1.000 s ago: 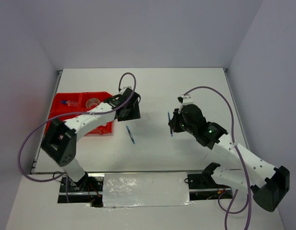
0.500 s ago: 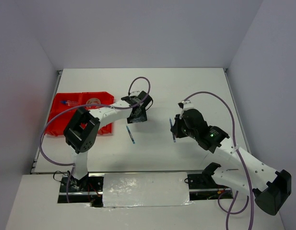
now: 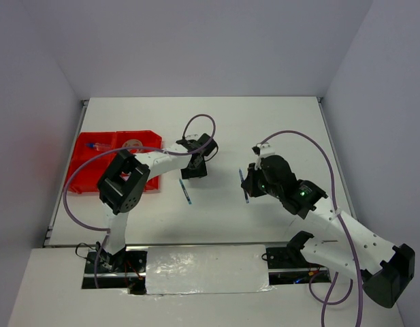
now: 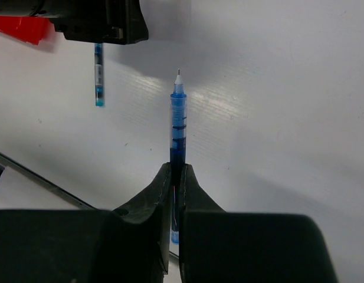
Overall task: Sort the stationery into containers
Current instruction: Pick up the pen cap from the center of the board.
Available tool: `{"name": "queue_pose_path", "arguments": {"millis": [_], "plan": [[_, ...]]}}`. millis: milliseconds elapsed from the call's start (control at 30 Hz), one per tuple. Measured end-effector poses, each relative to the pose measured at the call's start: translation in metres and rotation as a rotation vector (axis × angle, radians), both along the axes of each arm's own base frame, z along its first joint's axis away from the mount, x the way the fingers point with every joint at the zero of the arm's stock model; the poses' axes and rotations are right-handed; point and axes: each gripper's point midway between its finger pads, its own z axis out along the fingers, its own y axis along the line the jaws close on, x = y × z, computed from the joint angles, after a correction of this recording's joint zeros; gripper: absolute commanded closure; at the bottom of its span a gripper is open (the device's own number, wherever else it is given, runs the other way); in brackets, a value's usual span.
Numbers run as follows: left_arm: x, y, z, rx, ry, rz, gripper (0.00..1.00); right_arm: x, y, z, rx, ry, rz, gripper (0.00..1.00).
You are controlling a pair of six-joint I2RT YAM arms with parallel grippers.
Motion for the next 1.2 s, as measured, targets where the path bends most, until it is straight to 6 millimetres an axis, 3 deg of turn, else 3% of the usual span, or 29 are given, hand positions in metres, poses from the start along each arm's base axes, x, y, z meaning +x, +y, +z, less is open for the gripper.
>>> {"name": "queue_pose_path", "arguments": {"millis": [500,633,667,767,933,1200], "plan": [[0.005,-0.002,-0.002,0.006,-0.007,0.004,0.60,-0.005,0.004,0.004,0.013,-0.007,0.043,1.00],[0.008,-0.004,-0.002,0.002,-0.017,0.005,0.80,-0.007,0.005,0.008,0.026,-0.017,0.053,1.00],[0.008,-0.004,-0.002,0.000,-0.019,0.005,0.89,-0.007,0.005,0.008,0.029,-0.020,0.057,1.00],[0.010,-0.006,-0.002,-0.005,-0.027,-0.001,1.00,-0.012,0.008,0.007,0.044,-0.020,0.088,1.00],[0.010,-0.006,-0.002,-0.024,-0.049,0.000,1.00,-0.020,0.013,0.001,0.061,-0.004,0.136,1.00],[0.003,-0.001,0.002,-0.048,-0.071,-0.001,1.00,-0.024,0.022,0.011,0.112,-0.026,0.188,1.00]]}}
